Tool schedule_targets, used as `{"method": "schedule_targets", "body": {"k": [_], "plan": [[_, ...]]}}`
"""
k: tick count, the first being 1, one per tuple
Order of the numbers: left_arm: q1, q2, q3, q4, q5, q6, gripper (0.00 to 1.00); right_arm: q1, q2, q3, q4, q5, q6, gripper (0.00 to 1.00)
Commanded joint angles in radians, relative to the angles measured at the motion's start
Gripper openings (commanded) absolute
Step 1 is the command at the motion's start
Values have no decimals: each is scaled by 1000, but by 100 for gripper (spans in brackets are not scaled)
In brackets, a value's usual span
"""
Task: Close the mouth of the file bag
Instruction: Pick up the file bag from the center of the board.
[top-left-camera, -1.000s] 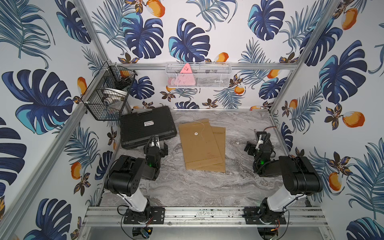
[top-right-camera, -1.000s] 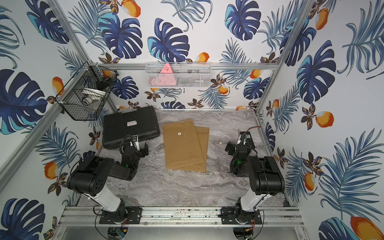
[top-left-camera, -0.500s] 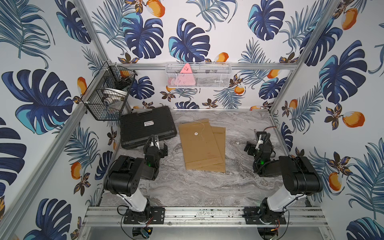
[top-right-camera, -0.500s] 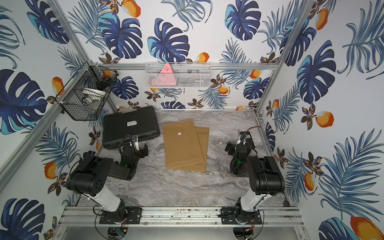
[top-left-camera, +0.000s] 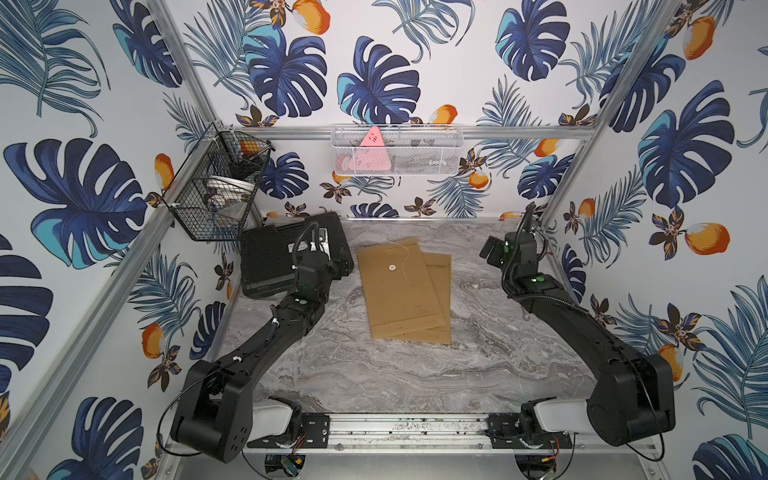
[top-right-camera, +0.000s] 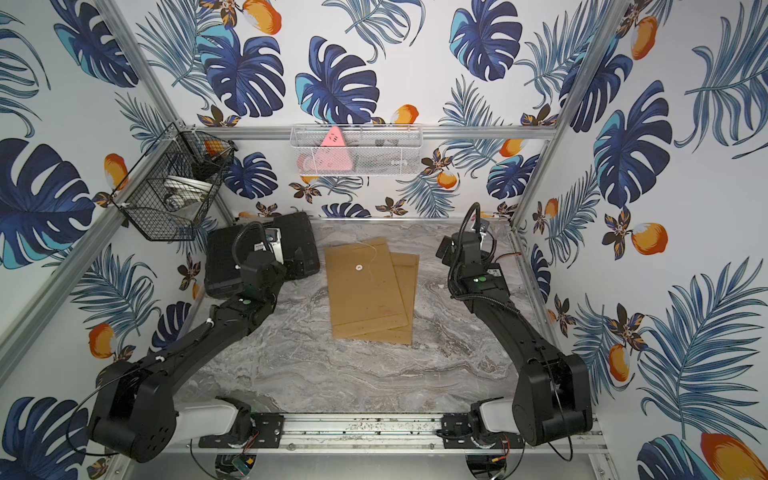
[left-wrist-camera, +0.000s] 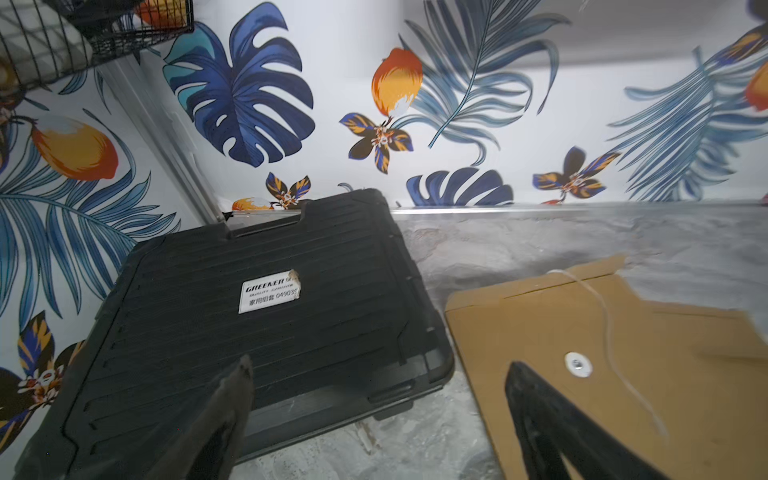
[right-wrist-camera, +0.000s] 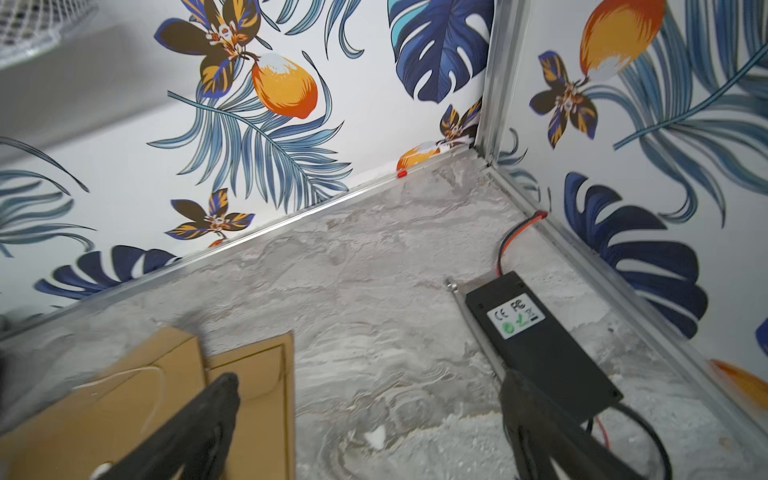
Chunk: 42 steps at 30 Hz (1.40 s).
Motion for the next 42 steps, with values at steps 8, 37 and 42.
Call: {"method": "schedule_targets", "body": {"k": [8,37,42], "plan": [[18,-127,4,-154,356,-245,98,-40,45,-10,-298,-603,337,97],[-184,261,135,-480,371,-460,83,161,526,293,-521,-570,203,65],[-131,322,126,-453,424,-502,87,171,572,323,-473,-572,235,70]]}}
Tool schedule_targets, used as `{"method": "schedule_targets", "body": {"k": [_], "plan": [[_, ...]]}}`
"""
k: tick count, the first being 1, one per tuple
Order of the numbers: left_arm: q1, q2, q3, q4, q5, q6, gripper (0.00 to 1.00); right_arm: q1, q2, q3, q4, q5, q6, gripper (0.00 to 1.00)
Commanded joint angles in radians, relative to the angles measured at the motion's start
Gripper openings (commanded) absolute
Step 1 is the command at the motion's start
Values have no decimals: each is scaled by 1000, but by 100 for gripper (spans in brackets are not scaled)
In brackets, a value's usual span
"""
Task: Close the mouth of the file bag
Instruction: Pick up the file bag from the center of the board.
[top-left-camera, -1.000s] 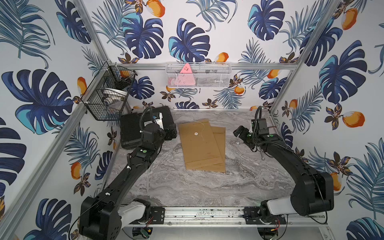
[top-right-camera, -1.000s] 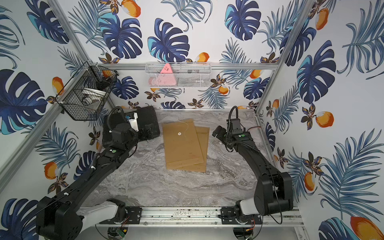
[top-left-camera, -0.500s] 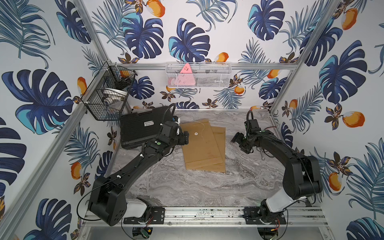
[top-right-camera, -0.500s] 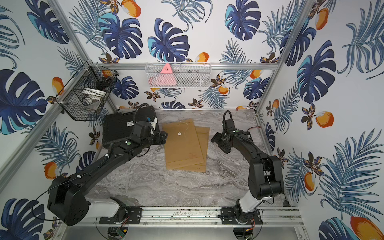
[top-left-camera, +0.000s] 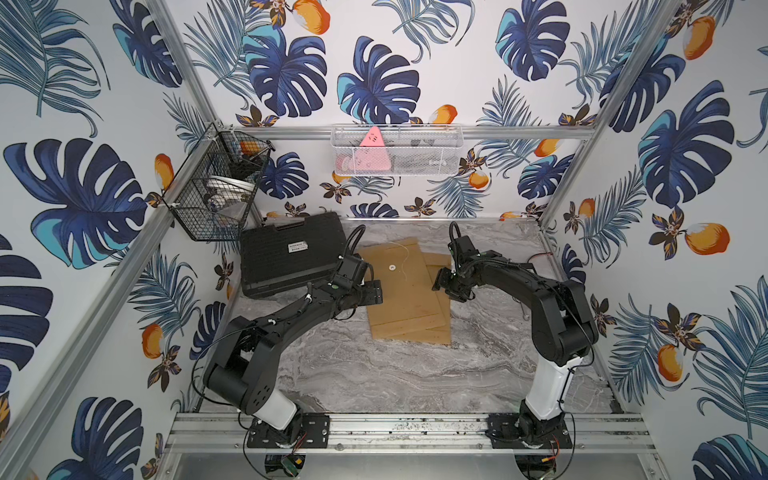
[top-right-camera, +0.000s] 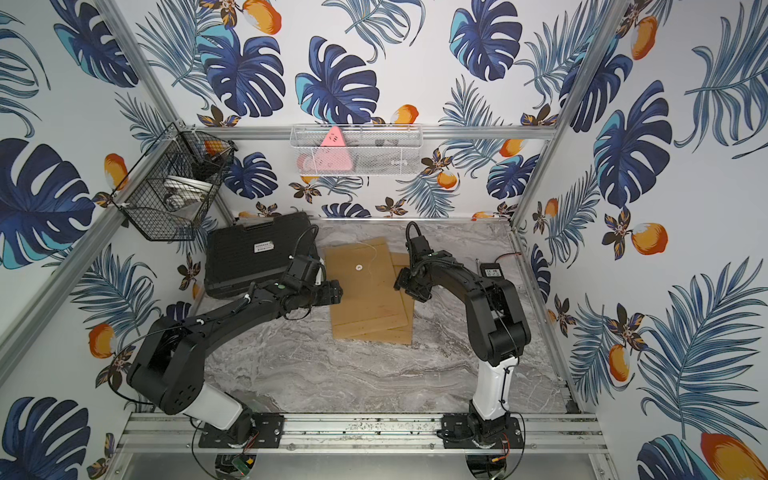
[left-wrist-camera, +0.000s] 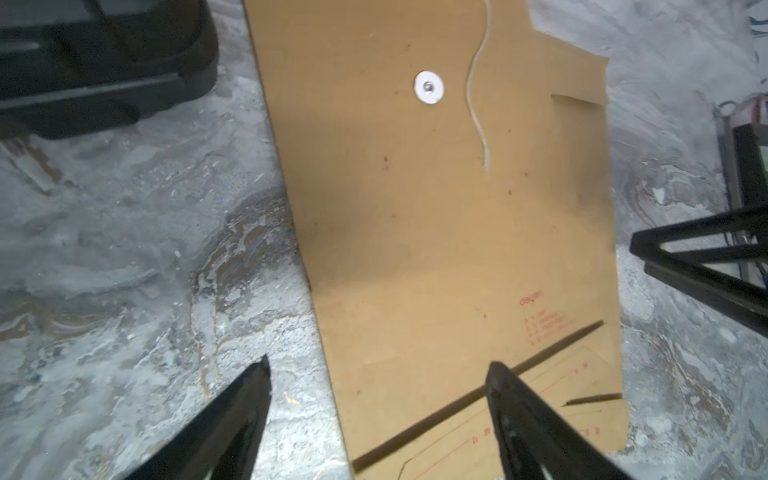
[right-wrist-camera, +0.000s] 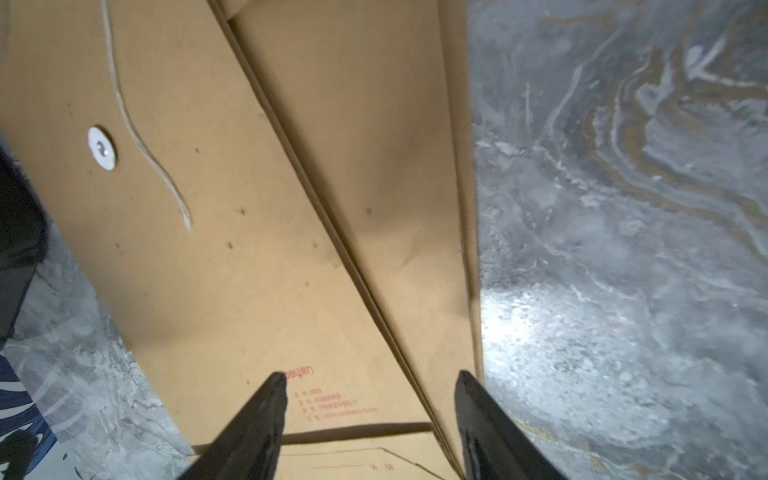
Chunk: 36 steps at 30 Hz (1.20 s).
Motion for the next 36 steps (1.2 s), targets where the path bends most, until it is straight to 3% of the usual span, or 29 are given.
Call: {"method": "schedule_targets", "body": {"k": [1,12,15,27,36], "plan": [[23,34,0,22,57,-50,87,9,41,57,-27,28,-9,71],[39,182,48,70,130,-68,87,-3,221,217,-57,-49,-44,71],[38,204,35,93,160,-76,79,-8,230,192,-29,-108,-29,70],[31,214,-26,151,278,-92,68,-36,86,-8,211,-450,93,70],[32,185,-61,174,324,-118,65,-54,0,-118,330,-546,169,63]]}}
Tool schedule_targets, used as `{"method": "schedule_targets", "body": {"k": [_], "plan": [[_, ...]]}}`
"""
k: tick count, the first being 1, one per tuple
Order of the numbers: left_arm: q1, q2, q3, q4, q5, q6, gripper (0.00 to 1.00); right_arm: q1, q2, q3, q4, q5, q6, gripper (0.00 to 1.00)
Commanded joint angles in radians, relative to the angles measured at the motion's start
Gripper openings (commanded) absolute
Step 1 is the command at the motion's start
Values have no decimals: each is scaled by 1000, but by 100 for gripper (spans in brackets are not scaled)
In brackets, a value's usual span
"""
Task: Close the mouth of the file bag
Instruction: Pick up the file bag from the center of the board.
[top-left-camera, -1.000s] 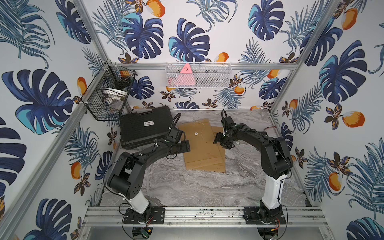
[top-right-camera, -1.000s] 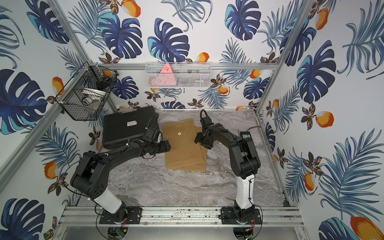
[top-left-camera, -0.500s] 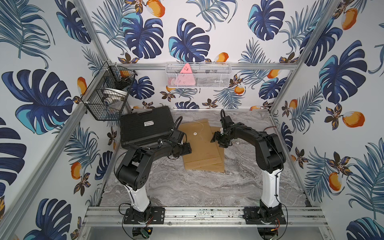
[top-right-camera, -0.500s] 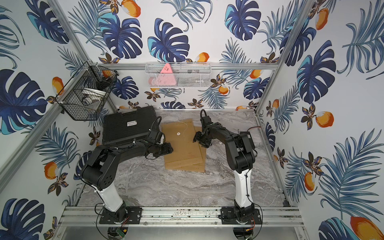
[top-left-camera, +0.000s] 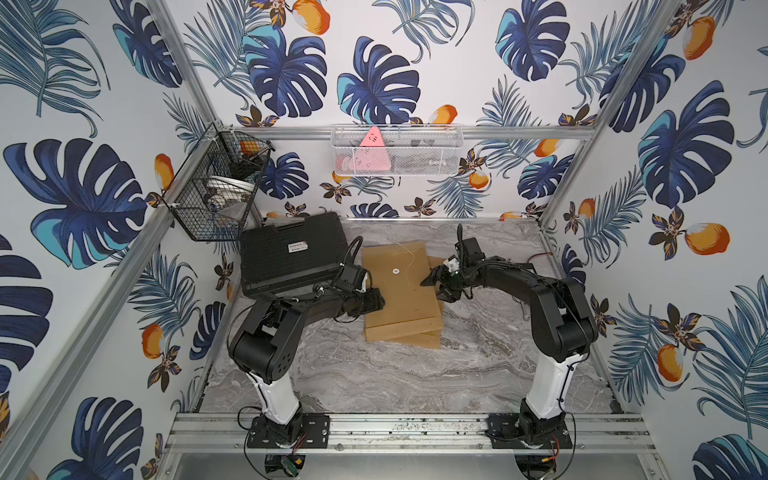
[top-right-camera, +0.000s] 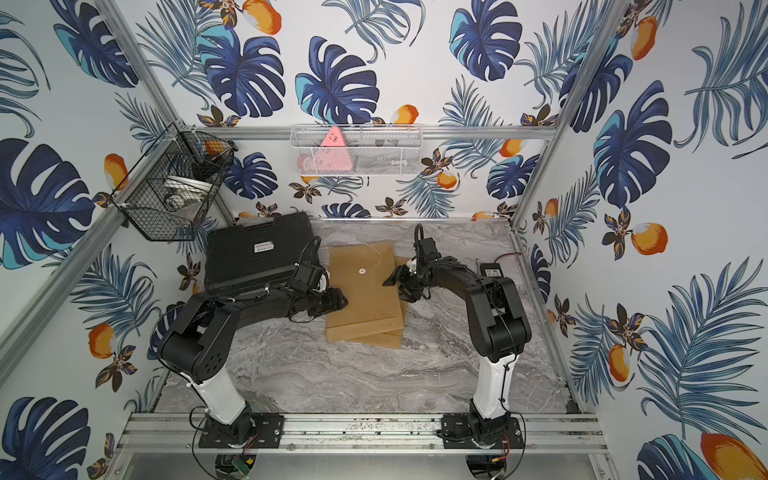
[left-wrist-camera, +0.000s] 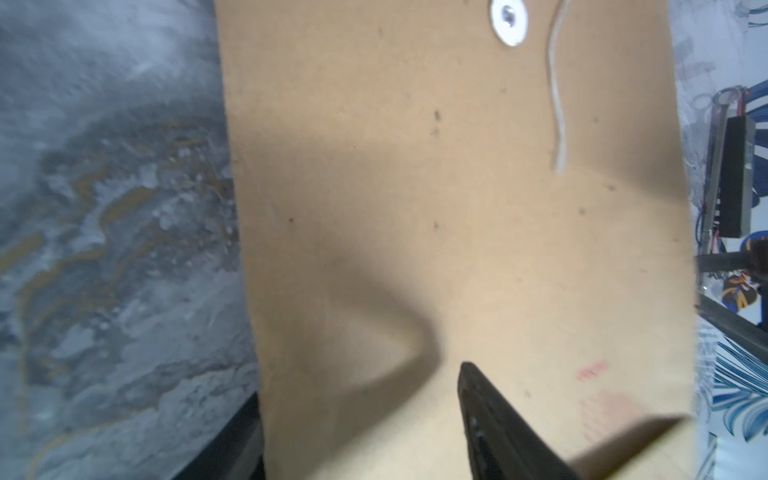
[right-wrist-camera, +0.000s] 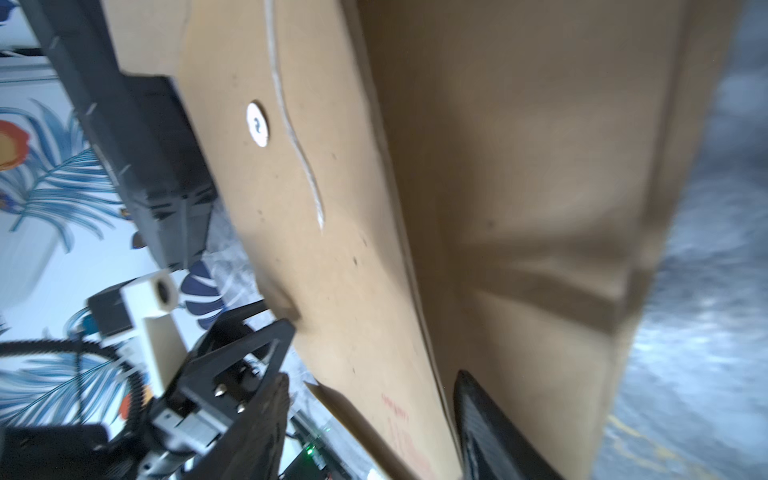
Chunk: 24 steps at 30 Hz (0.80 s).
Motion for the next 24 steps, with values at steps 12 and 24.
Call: {"method": "schedule_targets", "body": {"k": [12,24], "plan": [[-3,-8,-5,-16,141,-22,62,2,15,-45,67,-29,29,26],[107,-117,-22,-155,144,44,82,2,-143,-50,-54,93,-32,0]]}}
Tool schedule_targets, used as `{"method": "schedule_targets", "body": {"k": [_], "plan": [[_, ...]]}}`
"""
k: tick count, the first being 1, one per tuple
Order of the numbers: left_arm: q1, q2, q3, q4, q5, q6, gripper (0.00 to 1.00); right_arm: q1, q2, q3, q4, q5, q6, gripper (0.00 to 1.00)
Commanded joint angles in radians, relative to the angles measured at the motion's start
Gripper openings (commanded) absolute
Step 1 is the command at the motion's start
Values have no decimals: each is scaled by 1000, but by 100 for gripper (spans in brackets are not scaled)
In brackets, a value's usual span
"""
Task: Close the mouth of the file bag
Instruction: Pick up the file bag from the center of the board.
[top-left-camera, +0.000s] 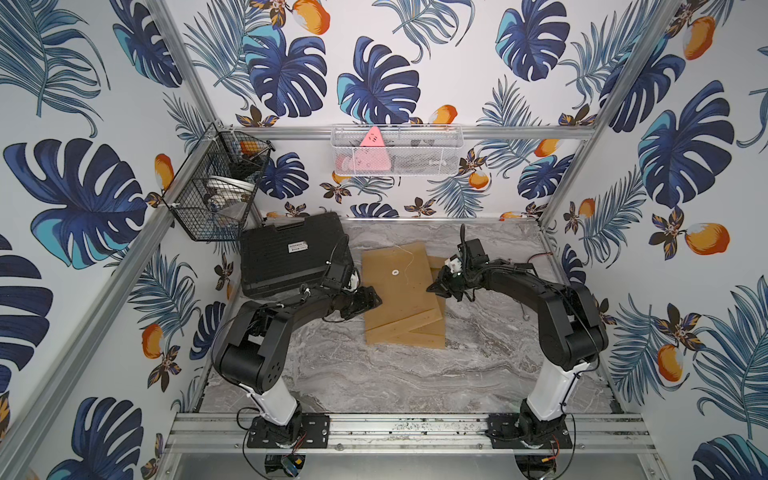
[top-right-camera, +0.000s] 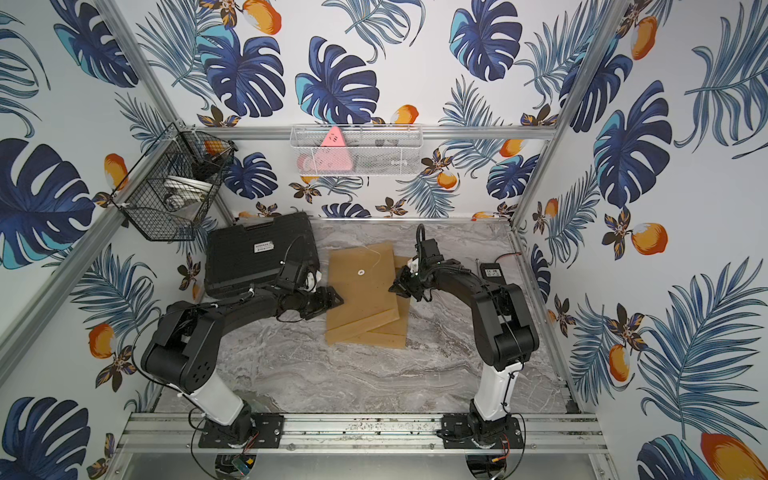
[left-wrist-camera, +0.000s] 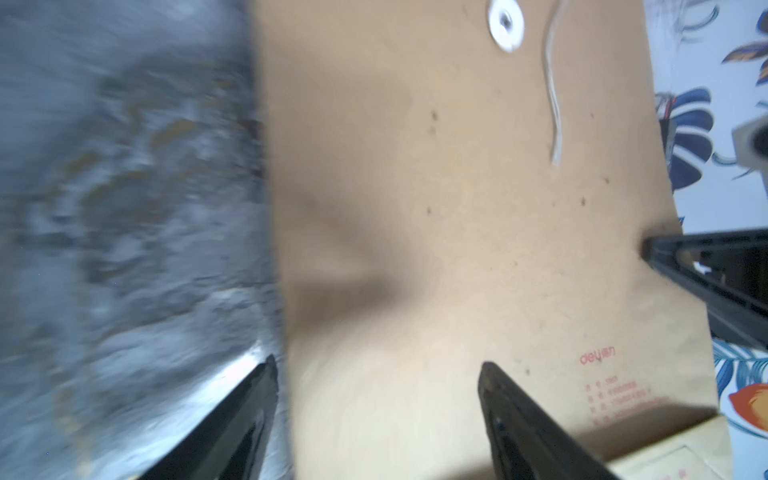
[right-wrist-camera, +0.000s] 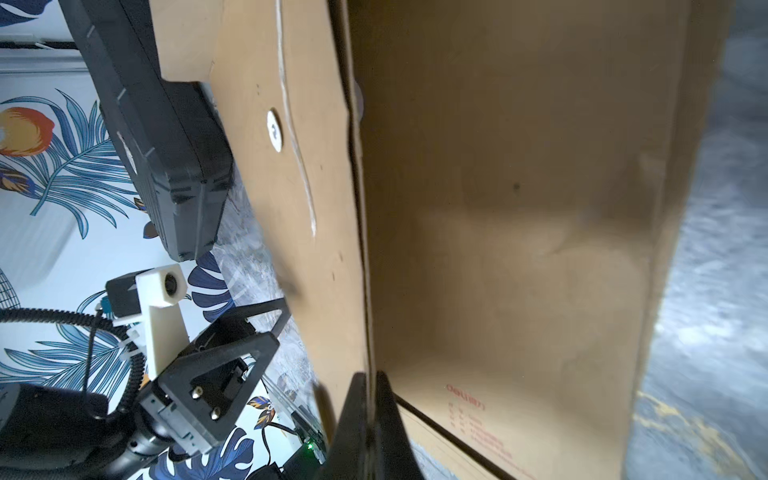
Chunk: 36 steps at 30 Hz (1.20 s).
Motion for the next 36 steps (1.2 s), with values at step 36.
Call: {"method": "schedule_targets", "body": {"k": [36], "plan": [[-272,238,235,157,-34,-203,96,-163,-384,3,-340,239,-213,0]]}}
